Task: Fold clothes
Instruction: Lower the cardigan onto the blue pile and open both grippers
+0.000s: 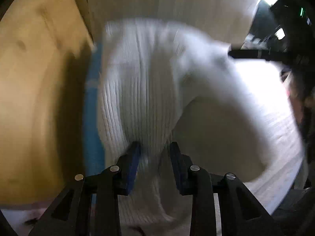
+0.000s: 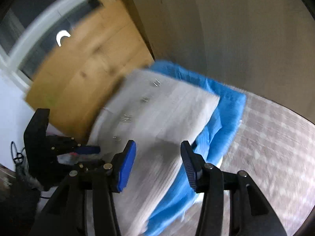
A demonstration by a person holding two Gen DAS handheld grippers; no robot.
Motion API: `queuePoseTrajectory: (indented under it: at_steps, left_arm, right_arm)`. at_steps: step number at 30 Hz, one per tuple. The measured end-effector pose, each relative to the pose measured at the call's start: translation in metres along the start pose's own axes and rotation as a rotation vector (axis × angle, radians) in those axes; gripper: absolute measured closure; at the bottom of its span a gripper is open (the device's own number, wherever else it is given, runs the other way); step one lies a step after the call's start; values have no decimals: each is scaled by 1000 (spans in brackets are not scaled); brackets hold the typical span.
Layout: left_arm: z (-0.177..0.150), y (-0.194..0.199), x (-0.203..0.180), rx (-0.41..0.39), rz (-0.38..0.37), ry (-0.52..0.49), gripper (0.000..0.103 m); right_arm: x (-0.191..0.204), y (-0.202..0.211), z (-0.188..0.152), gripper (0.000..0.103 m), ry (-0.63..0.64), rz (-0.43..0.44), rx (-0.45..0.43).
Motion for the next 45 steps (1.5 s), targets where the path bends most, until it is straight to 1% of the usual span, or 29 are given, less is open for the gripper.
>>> queuePoseTrajectory:
  at_steps: [1, 2, 3, 6, 7, 8, 11, 12, 13, 14, 16, 17, 19, 20, 22, 24, 27, 28, 29, 31, 33, 34, 35, 36, 38, 40, 42, 43, 45]
  left_arm:
    - [0, 0, -1, 1, 6, -2, 74]
    - [2, 5, -1, 0, 2, 0, 74]
    - [5, 17, -2, -18, -10, 2, 74]
    - [21, 53, -8, -100, -28, -15, 73]
    - [29, 64, -10, -130, -29, -25, 71]
    - [38, 69, -13, -149, -31, -35, 71]
    - [76, 62, -11, -178, -2, -37, 71]
    - [89, 56, -8, -182, -11, -21, 71]
    - [101, 49, -5, -185, -26, -1, 71]
    - [111, 38, 0, -175, -21, 13, 71]
    - [129, 15, 11, -148, -2, 37, 71]
    - [137, 0, 16, -121, -7, 51, 71]
    - [142, -19, 20, -90, -16, 51, 70]
    - [141, -17, 20, -92, -19, 47, 70]
    - [137, -4, 20, -107, -26, 47, 71]
    - [126, 21, 19, -135, -10, 46, 72]
    - [91, 53, 14, -181, -11, 57, 70]
    - [76, 60, 11, -192, -23, 67, 66]
    - [60, 68, 9, -203, -34, 78, 65]
    - [32, 66, 2, -186, -39, 90, 65]
    - [9, 56, -5, -156, -47, 94, 65]
    - [1, 47, -7, -132, -48, 95, 65]
    - [-7, 41, -8, -104, -43, 102, 65]
    - [-14, 25, -9, -71, -28, 104, 65]
    - [-20, 11, -8, -53, -13, 99, 65]
    - [-21, 18, -7, -62, -11, 128, 65]
    - [-23, 34, -6, -85, -15, 160, 64]
    - [-26, 43, -7, -104, -22, 167, 62]
    - [-36, 60, -9, -140, -18, 180, 57]
  right_arm:
    - [-8, -20, -3, 56, 3, -33, 59]
    - [-9, -33, -1, 56, -9, -32, 92]
    - [-12, -32, -2, 56, -24, -18, 90]
    - [-10, -2, 7, 56, -24, 3, -6]
    - [-9, 8, 10, 56, -24, 10, -37]
    - [-8, 18, 14, 56, -23, 17, -68]
    - [6, 20, 30, 56, 21, 22, -114]
    - [11, 17, 37, 56, 37, 29, -122]
    - [16, 7, 43, 56, 52, 18, -115]
    - [20, -4, 49, 56, 67, 8, -106]
    - [9, -35, 58, 56, 71, -17, -59]
    - [4, -50, 62, 56, 72, -28, -36]
    - [-13, -72, 65, 56, 16, 2, 3]
    - [-19, -72, 66, 56, -13, 24, 4]
    - [-13, -57, 66, 56, -2, 0, -16]
    - [-2, -37, 63, 56, 26, -30, -42]
    - [22, 0, 36, 56, 63, -9, -84]
    - [25, 4, 28, 56, 65, -16, -93]
    - [32, 11, 13, 56, 69, -10, -97]
    - [47, 18, -18, 56, 68, 6, -95]
    - [60, 10, -40, 55, 66, 15, -64]
    - [59, 5, -54, 54, 70, 5, -40]
    - [58, 0, -67, 49, 75, -7, -16]
    - [57, -15, -75, 45, 90, -39, 16]
    - [56, -38, -87, 44, 131, -112, 74]
    - [57, -42, -90, 44, 157, -146, 93]
    - [60, -20, -87, 44, 133, -137, 51]
    - [61, -8, -86, 44, 126, -135, 25]
    - [61, 15, -87, 39, 123, -177, -25]
Point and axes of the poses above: each gripper's, at about its wrist camera, not at the fingertips, and y roughly against the way its jaws point, x to its left, z to its top, the point moved 3 cm from there along -y, roughly the way its jaws point, and after that the axes turned 3 degrees about z, right-handed, at the moved point
